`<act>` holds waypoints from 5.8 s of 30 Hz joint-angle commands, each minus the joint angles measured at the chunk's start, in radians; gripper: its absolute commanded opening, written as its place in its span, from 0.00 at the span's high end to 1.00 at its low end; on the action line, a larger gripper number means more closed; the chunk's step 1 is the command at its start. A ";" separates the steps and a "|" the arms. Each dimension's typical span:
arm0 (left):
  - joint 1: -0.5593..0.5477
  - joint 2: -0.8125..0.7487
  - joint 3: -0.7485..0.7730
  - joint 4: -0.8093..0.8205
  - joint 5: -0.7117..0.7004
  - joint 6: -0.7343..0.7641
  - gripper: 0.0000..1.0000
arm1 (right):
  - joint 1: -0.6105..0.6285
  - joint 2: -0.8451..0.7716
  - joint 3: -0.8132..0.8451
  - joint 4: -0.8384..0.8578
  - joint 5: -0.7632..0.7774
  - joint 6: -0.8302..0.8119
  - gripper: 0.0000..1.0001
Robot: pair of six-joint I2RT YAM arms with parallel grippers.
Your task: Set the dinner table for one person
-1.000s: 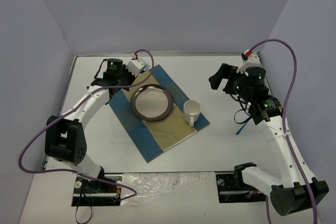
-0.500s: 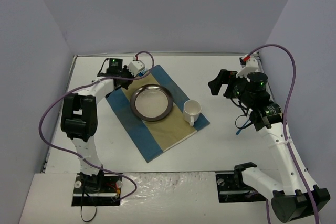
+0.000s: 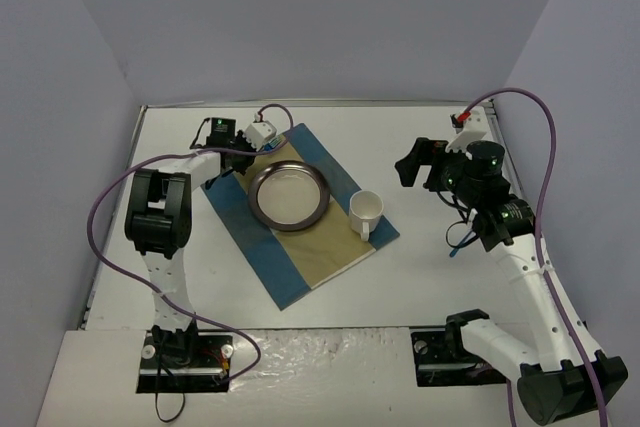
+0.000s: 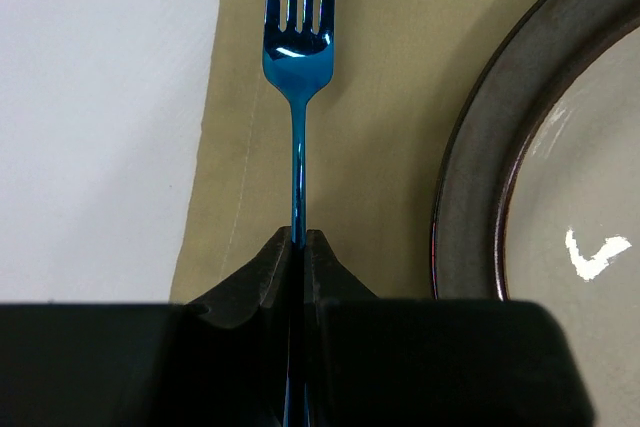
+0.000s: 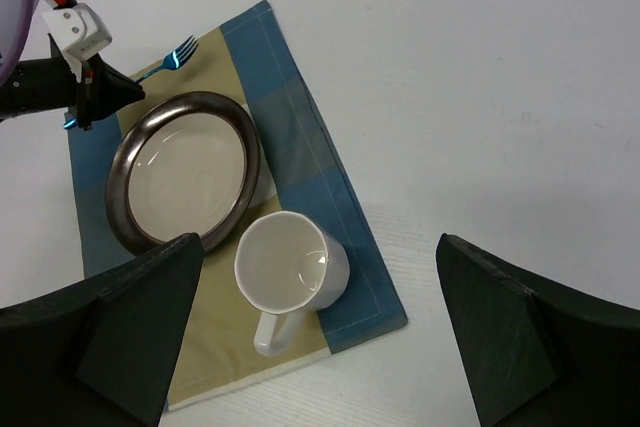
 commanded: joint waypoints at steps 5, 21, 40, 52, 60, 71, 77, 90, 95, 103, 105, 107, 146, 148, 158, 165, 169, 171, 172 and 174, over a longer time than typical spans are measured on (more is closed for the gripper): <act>0.025 0.005 0.069 0.037 0.033 0.016 1.00 | 0.015 -0.037 -0.009 0.068 0.026 -0.021 0.01; 0.029 0.052 0.095 -0.011 0.028 0.032 0.92 | 0.015 -0.037 -0.027 0.067 0.012 -0.008 0.00; 0.039 -0.019 0.074 0.008 -0.028 0.048 0.80 | 0.016 -0.049 -0.039 0.066 -0.002 -0.005 0.01; 0.041 -0.164 -0.024 0.073 -0.116 -0.032 0.40 | 0.015 -0.086 -0.046 0.066 -0.032 -0.002 0.01; 0.047 -0.246 -0.167 0.099 -0.227 -0.048 0.16 | 0.015 -0.116 -0.061 0.064 -0.055 0.003 0.01; 0.073 -0.222 -0.184 0.071 -0.331 -0.033 0.13 | 0.015 -0.141 -0.073 0.060 -0.066 0.012 0.01; 0.073 -0.199 -0.176 0.046 -0.319 -0.024 0.13 | 0.015 -0.142 -0.074 0.057 -0.062 0.010 0.01; 0.075 -0.149 -0.144 -0.020 -0.349 -0.007 0.12 | 0.013 -0.143 -0.084 0.055 -0.059 0.007 0.01; 0.075 -0.140 -0.131 -0.014 -0.384 -0.010 0.12 | 0.015 -0.142 -0.085 0.057 -0.061 0.010 0.01; 0.075 -0.125 -0.125 -0.003 -0.401 -0.013 0.12 | 0.013 -0.142 -0.086 0.055 -0.060 0.012 0.01; 0.075 -0.123 -0.117 0.001 -0.407 -0.019 0.12 | 0.013 -0.142 -0.088 0.055 -0.058 0.012 0.01; 0.075 -0.121 -0.112 0.000 -0.407 -0.019 0.12 | 0.014 -0.140 -0.088 0.055 -0.058 0.012 0.01; 0.096 -0.094 -0.071 0.072 -0.435 -0.074 0.12 | 0.013 -0.143 -0.101 0.034 -0.047 0.021 0.01; 0.096 -0.104 -0.071 0.070 -0.431 -0.079 0.12 | 0.013 -0.142 -0.099 0.034 -0.046 0.020 0.01; 0.095 -0.345 -0.061 0.014 -0.362 -0.221 0.11 | 0.010 -0.064 -0.086 -0.046 0.135 0.047 0.00; 0.096 -0.544 0.094 -0.320 -0.440 -0.480 0.11 | -0.102 0.074 -0.092 -0.125 0.318 0.115 0.00; 0.093 -0.753 0.016 -0.394 -0.339 -0.648 0.11 | -0.205 0.138 -0.116 -0.126 0.370 0.155 0.00; 0.093 -0.847 -0.105 -0.384 -0.335 -0.675 0.11 | -0.240 0.196 -0.112 -0.126 0.410 0.163 0.00; 0.090 -0.881 -0.136 -0.387 -0.348 -0.687 0.11 | -0.264 0.218 -0.109 -0.127 0.404 0.165 0.00; 0.041 -0.930 -0.159 -0.436 -0.405 -0.666 0.11 | -0.316 0.257 -0.104 -0.126 0.368 0.177 0.00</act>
